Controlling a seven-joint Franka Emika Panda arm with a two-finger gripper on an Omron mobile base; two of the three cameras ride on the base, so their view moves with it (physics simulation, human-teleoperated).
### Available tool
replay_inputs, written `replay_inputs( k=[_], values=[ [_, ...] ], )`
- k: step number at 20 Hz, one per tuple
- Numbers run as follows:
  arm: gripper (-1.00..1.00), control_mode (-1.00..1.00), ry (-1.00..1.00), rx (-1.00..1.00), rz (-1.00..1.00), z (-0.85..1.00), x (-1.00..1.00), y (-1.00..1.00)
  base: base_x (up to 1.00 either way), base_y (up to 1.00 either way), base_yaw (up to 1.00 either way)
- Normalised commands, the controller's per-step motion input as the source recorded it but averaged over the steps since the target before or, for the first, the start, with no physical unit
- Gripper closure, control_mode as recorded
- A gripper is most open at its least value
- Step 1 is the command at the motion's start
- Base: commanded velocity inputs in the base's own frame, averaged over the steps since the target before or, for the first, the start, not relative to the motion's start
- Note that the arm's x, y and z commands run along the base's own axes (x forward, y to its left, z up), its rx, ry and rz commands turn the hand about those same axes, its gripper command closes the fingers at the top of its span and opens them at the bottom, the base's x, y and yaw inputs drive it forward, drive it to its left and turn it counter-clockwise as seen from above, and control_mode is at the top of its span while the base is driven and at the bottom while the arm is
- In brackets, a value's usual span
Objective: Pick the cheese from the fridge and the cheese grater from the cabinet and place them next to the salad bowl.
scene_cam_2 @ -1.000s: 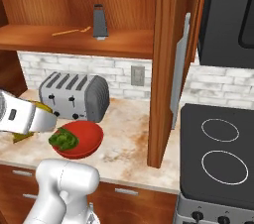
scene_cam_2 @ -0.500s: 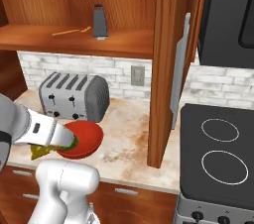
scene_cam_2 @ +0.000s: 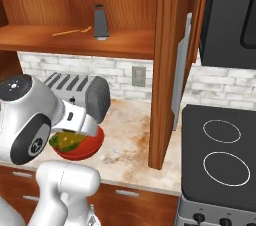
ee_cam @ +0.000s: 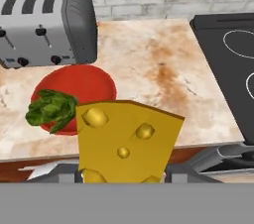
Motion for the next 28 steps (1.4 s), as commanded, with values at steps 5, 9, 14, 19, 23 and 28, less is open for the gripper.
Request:
replay_inputs(
  k=[5, 9, 14, 19, 23, 28],
  values=[
    [1.00, -1.00, 0.00, 0.00, 0.02, -0.37, 0.52, -0.03, 0.00, 0.00, 0.00],
    [1.00, -1.00, 0.00, 0.00, 0.03, -0.39, 0.51, 0.00, 0.00, 0.00, 0.00],
    [1.00, -1.00, 0.00, 0.00, 0.06, -0.35, 0.44, -0.05, 0.00, 0.00, 0.00],
    [1.00, -1.00, 0.00, 0.00, 0.12, -0.31, 0.26, 0.00, 0.00, 0.00, 0.00],
    [1.00, -1.00, 0.00, -0.02, 0.09, -0.31, 0.31, 0.00, 0.00, 0.00, 0.00],
    [1.00, -1.00, 0.00, -0.03, 0.04, -0.26, 0.40, 0.00, 0.00, 0.00, 0.00]
  ],
)
